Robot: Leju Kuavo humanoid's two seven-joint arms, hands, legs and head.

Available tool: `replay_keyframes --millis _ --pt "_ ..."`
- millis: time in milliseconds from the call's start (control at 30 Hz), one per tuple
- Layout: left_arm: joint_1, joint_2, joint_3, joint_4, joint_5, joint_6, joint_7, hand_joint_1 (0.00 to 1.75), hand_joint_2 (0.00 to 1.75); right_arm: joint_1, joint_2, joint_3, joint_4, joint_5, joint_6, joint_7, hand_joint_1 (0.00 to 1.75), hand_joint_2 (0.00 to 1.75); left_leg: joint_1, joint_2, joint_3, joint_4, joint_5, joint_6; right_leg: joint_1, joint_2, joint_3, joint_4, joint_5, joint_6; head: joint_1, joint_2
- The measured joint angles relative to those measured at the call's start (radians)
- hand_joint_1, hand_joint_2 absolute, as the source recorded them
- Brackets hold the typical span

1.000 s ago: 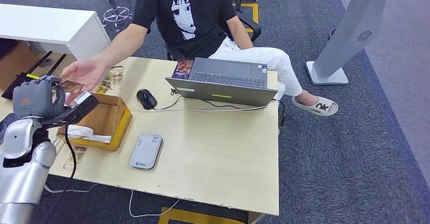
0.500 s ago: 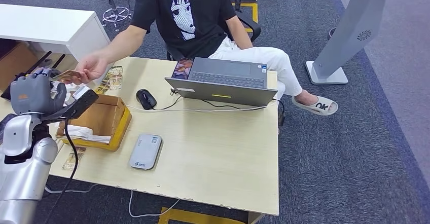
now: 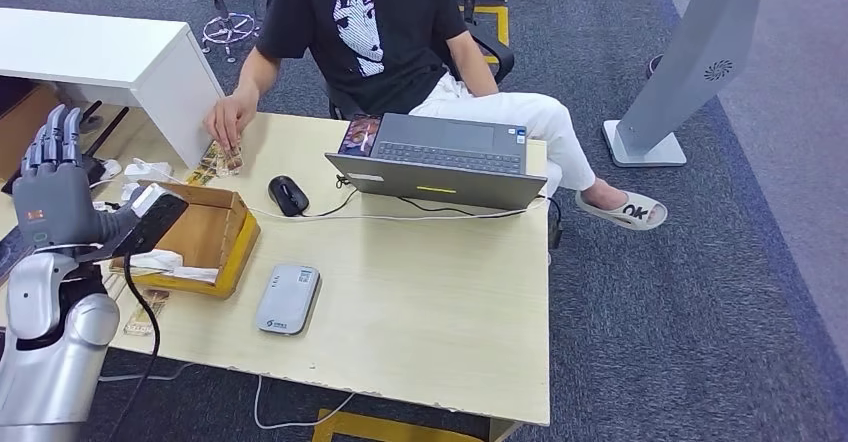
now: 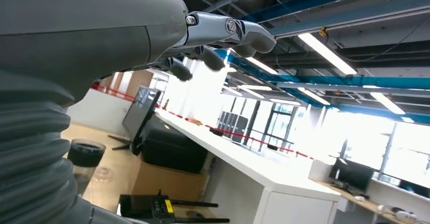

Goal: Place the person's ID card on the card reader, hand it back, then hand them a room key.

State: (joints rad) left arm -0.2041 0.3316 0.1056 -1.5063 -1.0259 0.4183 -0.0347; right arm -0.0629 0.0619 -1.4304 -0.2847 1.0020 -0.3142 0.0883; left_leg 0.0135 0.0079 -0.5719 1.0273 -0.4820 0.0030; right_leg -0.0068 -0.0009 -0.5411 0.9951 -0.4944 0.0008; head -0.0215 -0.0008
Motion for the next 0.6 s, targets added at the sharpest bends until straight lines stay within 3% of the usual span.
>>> replay_keyframes --millis 167,300,400,600 --pt "0.247 -0.086 0.078 -0.174 0.221 0.127 -0.218 0.0 1.75 0.004 0.019 -0.021 0.0 -0.048 -0.03 0.019 0.0 1.75 -0.001 0.005 0.0 0.0 -0.004 0.001 -0.001 0.004 0.0 0.0 -0.002 0.001 0.0 0.0" --pt "0.442 -0.244 0.224 -0.31 0.452 0.097 -0.461 0.0 1.75 0.015 0.046 -0.049 -0.006 -0.075 -0.048 0.028 0.0 1.75 -0.001 0.005 0.0 0.0 -0.006 0.002 -0.001 0.004 -0.001 -0.001 -0.004 0.003 0.0 0.0" --pt "0.49 -0.352 0.354 -0.365 0.487 0.009 -0.558 0.0 1.75 0.017 0.061 -0.062 -0.012 -0.08 -0.049 0.028 0.0 1.75 -0.001 0.002 0.0 0.0 -0.006 0.003 -0.001 0.0 -0.001 -0.002 -0.004 0.003 0.0 0.0" --pt "0.493 -0.519 0.565 -0.418 0.509 -0.087 -0.581 0.0 1.75 0.016 0.08 -0.073 -0.023 -0.084 -0.048 0.008 0.0 1.75 -0.001 0.0 0.002 -0.001 -0.006 0.003 -0.001 -0.001 0.004 -0.001 -0.004 0.003 0.0 0.0"
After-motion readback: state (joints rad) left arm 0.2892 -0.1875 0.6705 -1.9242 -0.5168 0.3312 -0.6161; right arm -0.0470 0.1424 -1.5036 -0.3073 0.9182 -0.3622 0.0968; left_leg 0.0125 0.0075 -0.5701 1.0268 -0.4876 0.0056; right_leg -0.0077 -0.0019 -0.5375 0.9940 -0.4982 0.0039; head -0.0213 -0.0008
